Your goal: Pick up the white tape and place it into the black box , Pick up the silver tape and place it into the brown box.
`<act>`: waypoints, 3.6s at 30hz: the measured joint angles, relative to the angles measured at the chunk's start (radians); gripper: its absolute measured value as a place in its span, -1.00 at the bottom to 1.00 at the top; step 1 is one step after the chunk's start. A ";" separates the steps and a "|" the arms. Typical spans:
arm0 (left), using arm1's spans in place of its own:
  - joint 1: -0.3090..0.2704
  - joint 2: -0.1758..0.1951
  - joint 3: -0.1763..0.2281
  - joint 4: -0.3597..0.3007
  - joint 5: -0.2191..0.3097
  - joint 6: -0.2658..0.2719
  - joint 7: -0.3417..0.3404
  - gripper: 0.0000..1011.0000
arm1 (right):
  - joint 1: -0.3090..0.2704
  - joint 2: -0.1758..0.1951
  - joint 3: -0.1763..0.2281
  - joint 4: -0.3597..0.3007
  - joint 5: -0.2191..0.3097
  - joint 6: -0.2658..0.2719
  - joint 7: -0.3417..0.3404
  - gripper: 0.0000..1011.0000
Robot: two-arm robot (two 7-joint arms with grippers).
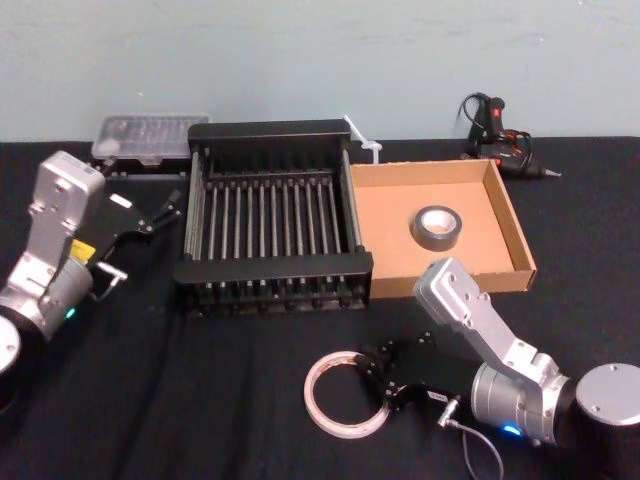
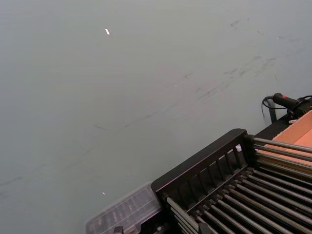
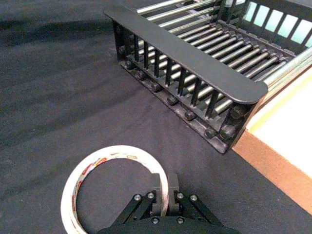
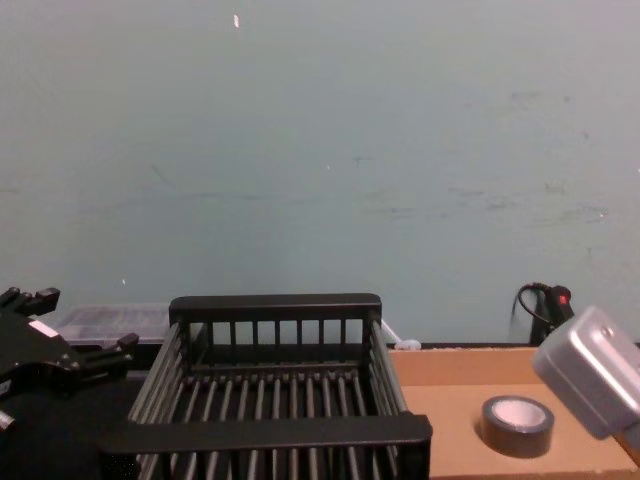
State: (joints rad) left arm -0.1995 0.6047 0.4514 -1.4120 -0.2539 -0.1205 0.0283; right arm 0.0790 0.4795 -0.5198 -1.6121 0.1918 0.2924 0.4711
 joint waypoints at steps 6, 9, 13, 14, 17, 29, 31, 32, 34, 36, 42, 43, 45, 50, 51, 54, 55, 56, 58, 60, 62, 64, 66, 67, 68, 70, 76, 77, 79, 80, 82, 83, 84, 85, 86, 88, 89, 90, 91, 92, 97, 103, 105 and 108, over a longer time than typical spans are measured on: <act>0.000 0.000 0.000 0.000 0.000 0.000 0.000 0.98 | 0.000 0.000 0.000 0.000 0.000 0.000 0.000 -0.82; 0.000 0.000 0.000 0.000 0.000 0.000 0.000 0.98 | 0.000 0.000 0.000 0.000 0.000 0.000 0.000 -0.82; 0.000 0.000 0.000 0.000 0.000 0.000 0.000 0.98 | 0.000 0.000 0.001 0.000 0.000 -0.001 0.001 -0.82; 0.000 0.000 0.000 0.000 0.000 0.000 0.000 0.98 | 0.000 0.001 0.001 0.000 0.001 -0.002 0.001 -0.82; 0.000 0.000 0.000 0.000 0.000 0.000 0.000 0.98 | -0.004 0.005 0.005 -0.005 0.008 -0.015 0.010 -0.82; 0.000 0.000 0.000 0.000 0.000 0.000 0.000 0.98 | -0.019 0.016 0.024 -0.029 0.046 -0.045 0.017 -0.82; 0.000 0.000 0.000 0.000 0.000 0.000 0.000 0.98 | -0.022 0.019 0.028 -0.038 0.055 -0.049 0.017 -0.82; 0.000 0.000 0.000 0.000 0.000 0.000 0.000 0.98 | -0.023 0.020 0.030 -0.041 0.058 -0.051 0.017 -0.82; 0.000 0.000 0.000 0.000 0.000 0.000 0.000 0.98 | -0.025 0.023 0.034 -0.051 0.066 -0.054 0.016 -0.82; 0.000 0.000 0.000 0.000 0.000 0.000 0.000 0.98 | -0.027 0.025 0.036 -0.060 0.072 -0.057 0.016 -0.82; 0.000 0.000 0.000 0.000 0.000 0.000 0.000 0.98 | -0.034 0.033 0.047 -0.090 0.092 -0.068 0.009 -0.82; 0.000 0.000 0.000 0.000 0.000 0.000 0.000 0.98 | -0.035 0.033 0.049 -0.094 0.095 -0.070 0.007 -0.82; 0.000 0.000 0.000 0.000 0.000 0.000 0.000 0.98 | -0.039 0.034 0.055 -0.102 0.103 -0.079 0.002 -0.82; 0.000 0.000 0.000 0.000 0.000 0.000 0.000 0.98 | -0.044 0.034 0.070 -0.118 0.124 -0.094 -0.009 -0.82; 0.000 0.000 0.000 0.000 0.000 0.000 0.000 0.98 | -0.045 0.034 0.072 -0.120 0.128 -0.096 -0.010 -0.82; 0.000 0.000 0.000 0.000 0.000 0.000 0.000 0.98 | -0.047 0.033 0.080 -0.126 0.142 -0.105 -0.014 -0.82; 0.000 0.000 0.000 0.000 0.000 0.000 0.000 0.98 | -0.047 0.032 0.083 -0.128 0.147 -0.107 -0.017 -0.82; 0.000 0.000 0.000 0.000 0.000 0.000 0.000 0.98 | -0.047 0.032 0.084 -0.130 0.150 -0.109 -0.018 -0.82; 0.000 0.000 0.000 0.000 0.000 0.000 0.000 0.98 | -0.046 0.031 0.086 -0.131 0.154 -0.111 -0.020 -0.82; 0.000 0.000 0.000 0.000 0.000 0.000 0.000 0.98 | -0.046 0.030 0.090 -0.133 0.163 -0.116 -0.024 -0.82; 0.000 0.000 0.000 0.000 0.000 0.000 0.000 0.98 | -0.047 0.028 0.094 -0.133 0.169 -0.120 -0.028 -0.82; 0.000 0.000 0.000 0.000 0.000 0.000 0.000 0.98 | -0.049 0.024 0.100 -0.133 0.180 -0.129 -0.034 -0.82; 0.000 0.000 0.000 0.000 0.000 0.000 0.000 0.98 | -0.052 0.020 0.107 -0.133 0.188 -0.135 -0.040 -0.82; 0.000 0.000 0.000 0.000 0.000 0.000 0.000 0.98 | -0.054 0.016 0.113 -0.133 0.196 -0.140 -0.047 -0.82; 0.000 0.000 0.000 0.000 0.000 0.000 0.000 0.98 | -0.055 0.013 0.116 -0.133 0.199 -0.142 -0.050 -0.82; 0.000 0.000 0.000 0.000 0.000 0.000 0.000 0.98 | -0.058 0.007 0.126 -0.132 0.211 -0.148 -0.062 -0.82; 0.000 0.000 0.000 0.000 0.000 0.000 0.000 0.98 | -0.060 -0.005 0.142 -0.125 0.229 -0.159 -0.082 -0.82; 0.000 0.000 0.000 0.000 0.000 0.000 0.000 0.98 | -0.060 -0.006 0.144 -0.124 0.230 -0.160 -0.084 -0.82; 0.000 0.000 0.000 0.000 0.000 0.000 0.000 0.98 | -0.060 -0.010 0.147 -0.122 0.233 -0.163 -0.091 -0.82; 0.000 0.000 0.000 0.000 0.000 0.000 0.000 0.98 | -0.060 -0.012 0.148 -0.121 0.233 -0.164 -0.092 -0.82; 0.000 0.000 0.000 0.000 0.000 0.000 0.000 0.98 | -0.060 -0.017 0.151 -0.116 0.233 -0.168 -0.100 -0.82; 0.000 0.000 0.000 0.000 0.000 0.000 0.000 0.98 | -0.059 -0.019 0.151 -0.115 0.233 -0.169 -0.103 -0.82; 0.000 0.000 0.000 0.000 0.000 0.000 0.000 0.98 | -0.058 -0.023 0.153 -0.111 0.233 -0.170 -0.108 -0.82; 0.000 0.000 0.000 0.000 0.000 0.000 0.000 0.98 | -0.058 -0.023 0.153 -0.111 0.233 -0.170 -0.108 -0.82; 0.000 0.000 0.000 0.000 0.000 0.000 0.000 0.98 | -0.055 -0.026 0.154 -0.106 0.233 -0.170 -0.110 -0.82; 0.000 0.000 0.000 0.000 0.000 0.000 0.000 0.98 | -0.051 -0.029 0.154 -0.100 0.233 -0.170 -0.113 -0.82; 0.000 0.000 0.000 0.000 0.000 0.000 0.000 0.98 | -0.047 -0.032 0.154 -0.093 0.232 -0.170 -0.114 -0.82; 0.000 0.000 0.000 0.000 0.000 0.000 0.000 0.98 | -0.044 -0.034 0.154 -0.089 0.231 -0.170 -0.115 -0.82; 0.000 0.000 0.000 0.000 0.000 0.000 0.000 0.98 | -0.041 -0.036 0.154 -0.086 0.231 -0.170 -0.115 -0.82; 0.000 0.000 0.000 0.000 0.000 0.000 0.000 0.98 | -0.036 -0.039 0.154 -0.080 0.229 -0.170 -0.116 -0.82; 0.000 0.000 0.000 0.000 0.000 0.000 0.000 0.98 | -0.016 -0.048 0.151 -0.059 0.219 -0.170 -0.116 -0.82; 0.000 0.000 0.000 0.000 0.000 0.000 0.000 0.98 | 0.015 -0.067 0.146 -0.030 0.212 -0.164 -0.119 -0.82; 0.000 0.000 0.000 0.000 0.000 0.000 0.000 0.98 | 0.028 -0.077 0.143 -0.018 0.210 -0.162 -0.120 -0.82; 0.000 0.000 0.000 0.000 0.000 0.000 0.000 0.98 | 0.041 -0.085 0.139 -0.006 0.207 -0.160 -0.120 -0.82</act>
State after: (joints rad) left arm -0.1995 0.6047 0.4514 -1.4120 -0.2539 -0.1205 0.0282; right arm 0.1203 0.3946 -0.3804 -1.6182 0.3985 0.1323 0.3506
